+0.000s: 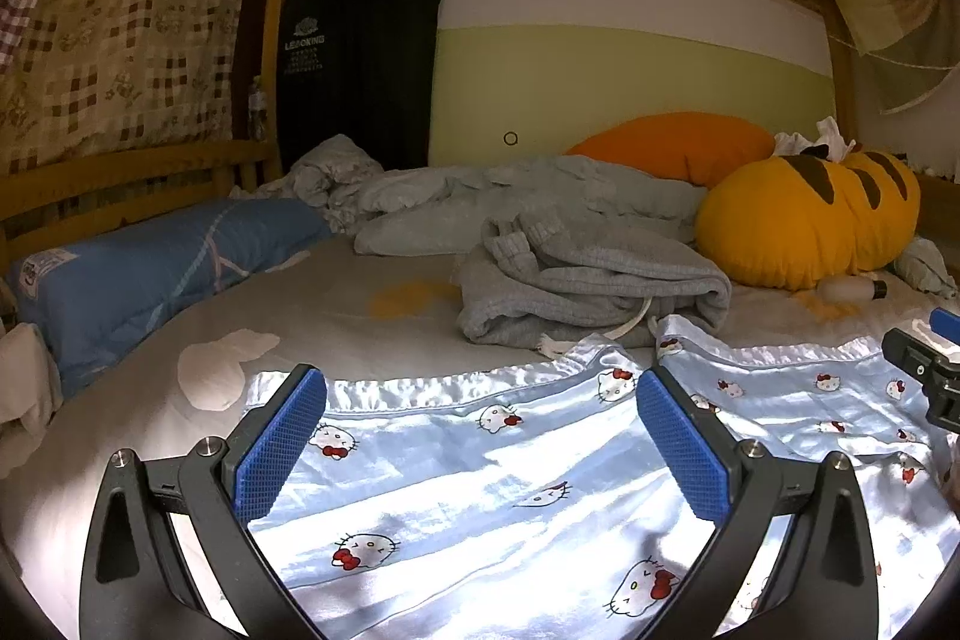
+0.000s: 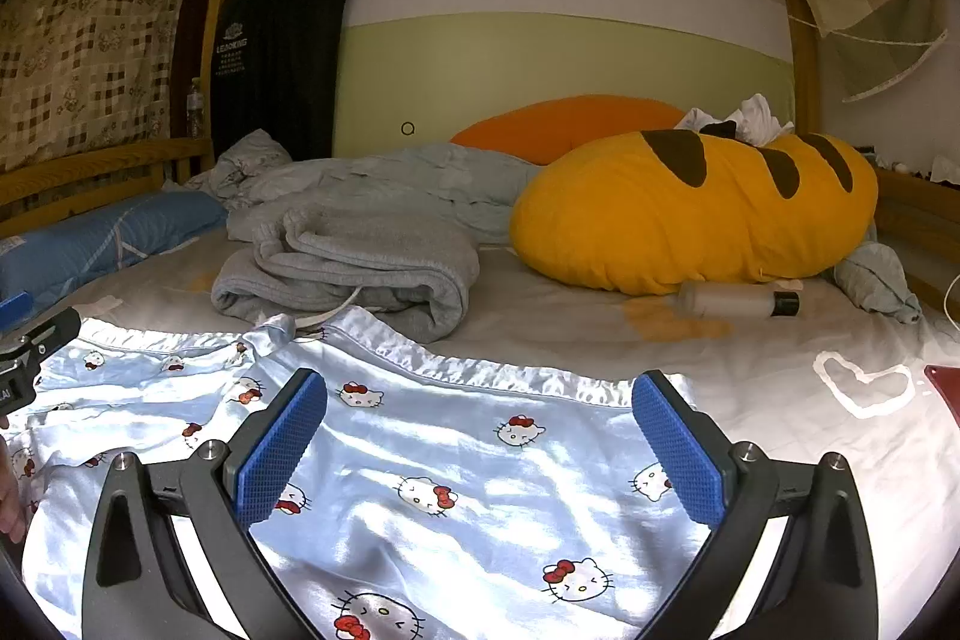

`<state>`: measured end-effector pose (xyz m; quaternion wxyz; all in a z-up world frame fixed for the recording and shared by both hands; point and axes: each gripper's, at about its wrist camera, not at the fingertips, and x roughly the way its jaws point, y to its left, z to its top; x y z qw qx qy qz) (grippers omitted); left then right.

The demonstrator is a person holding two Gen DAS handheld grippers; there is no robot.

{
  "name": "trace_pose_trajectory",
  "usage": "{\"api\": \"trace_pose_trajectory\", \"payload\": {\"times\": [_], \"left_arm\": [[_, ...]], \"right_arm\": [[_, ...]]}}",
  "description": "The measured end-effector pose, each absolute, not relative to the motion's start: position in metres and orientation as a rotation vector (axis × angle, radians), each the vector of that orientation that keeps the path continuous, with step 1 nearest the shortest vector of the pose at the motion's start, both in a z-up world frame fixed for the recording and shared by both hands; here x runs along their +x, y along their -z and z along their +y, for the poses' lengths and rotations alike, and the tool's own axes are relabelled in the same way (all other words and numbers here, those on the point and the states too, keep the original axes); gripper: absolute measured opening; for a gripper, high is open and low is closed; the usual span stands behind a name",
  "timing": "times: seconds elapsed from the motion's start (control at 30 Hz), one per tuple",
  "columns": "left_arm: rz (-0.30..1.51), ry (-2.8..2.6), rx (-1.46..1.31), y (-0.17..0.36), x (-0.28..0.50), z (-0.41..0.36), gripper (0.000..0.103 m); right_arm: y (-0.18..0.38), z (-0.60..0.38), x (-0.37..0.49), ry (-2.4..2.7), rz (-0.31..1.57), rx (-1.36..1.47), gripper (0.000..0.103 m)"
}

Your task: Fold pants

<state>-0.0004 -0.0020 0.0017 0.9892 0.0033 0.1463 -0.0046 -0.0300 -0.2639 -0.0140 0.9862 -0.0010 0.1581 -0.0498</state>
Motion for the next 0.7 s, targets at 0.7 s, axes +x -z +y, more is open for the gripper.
{"api": "trace_pose_trajectory", "payload": {"times": [0.7], "left_arm": [[0.301,0.003,0.035,-0.0015,0.0008,-0.0081,0.103]], "right_arm": [[0.016,-0.2657,-0.0271,0.102,0.334,0.01,0.102]]}}
